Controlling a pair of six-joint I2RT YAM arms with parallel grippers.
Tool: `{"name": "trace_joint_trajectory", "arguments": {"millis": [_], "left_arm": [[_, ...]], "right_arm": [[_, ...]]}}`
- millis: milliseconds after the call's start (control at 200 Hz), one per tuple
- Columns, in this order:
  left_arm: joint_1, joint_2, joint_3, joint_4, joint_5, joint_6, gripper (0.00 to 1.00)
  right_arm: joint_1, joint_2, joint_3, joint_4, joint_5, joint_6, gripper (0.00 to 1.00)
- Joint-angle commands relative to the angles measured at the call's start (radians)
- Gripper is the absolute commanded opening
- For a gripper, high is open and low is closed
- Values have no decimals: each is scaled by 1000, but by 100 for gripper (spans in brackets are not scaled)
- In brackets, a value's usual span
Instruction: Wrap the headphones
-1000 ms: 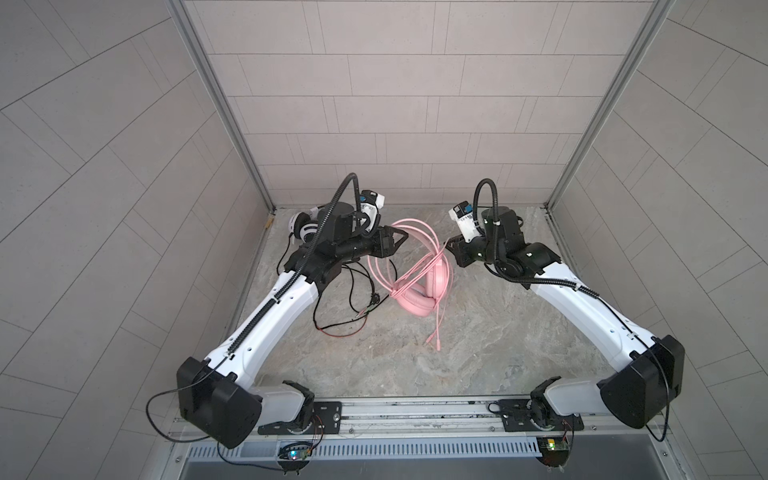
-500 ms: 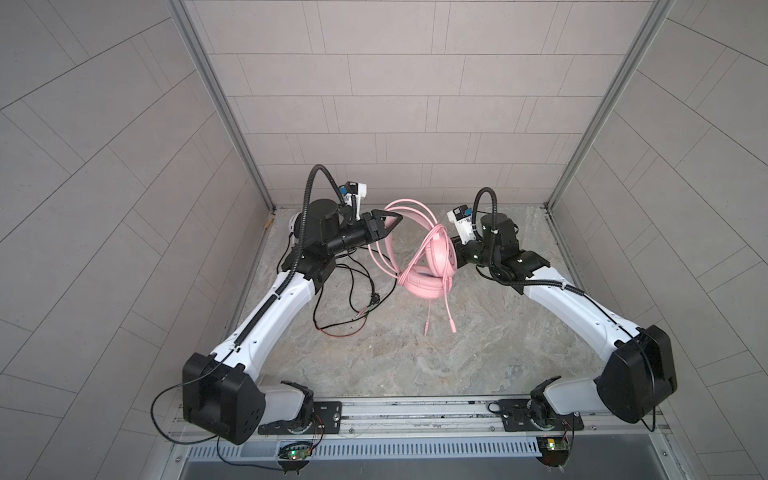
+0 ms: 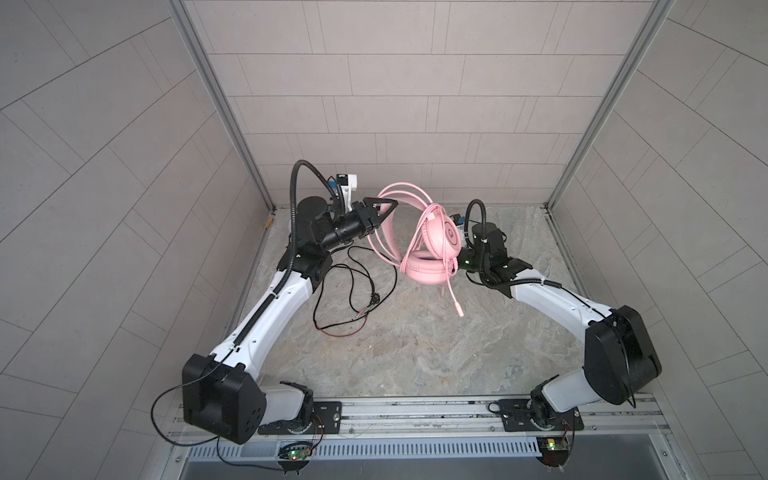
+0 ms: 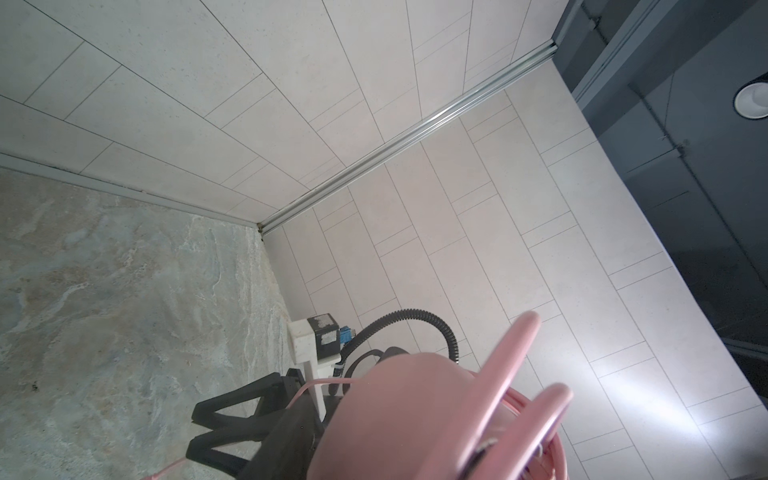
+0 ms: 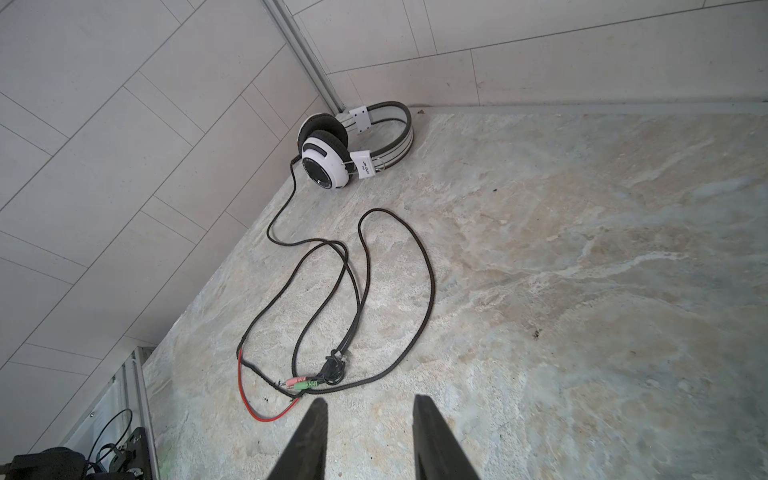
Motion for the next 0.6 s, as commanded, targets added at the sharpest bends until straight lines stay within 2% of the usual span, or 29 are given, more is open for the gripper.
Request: {"name": "trace_joint_trajectory", "arguments": {"millis": [0, 145, 595], "left_arm": [[12, -24, 2, 180, -12, -124, 0], [18, -18, 1, 249, -37, -173, 0], [46, -52, -4, 253, -188, -186, 0]], "right_arm": [[-4, -3, -20, 68, -24, 30, 36], [-4, 9, -51, 119, -39, 61, 36], [-7, 154, -113, 436, -134, 242, 36]]}}
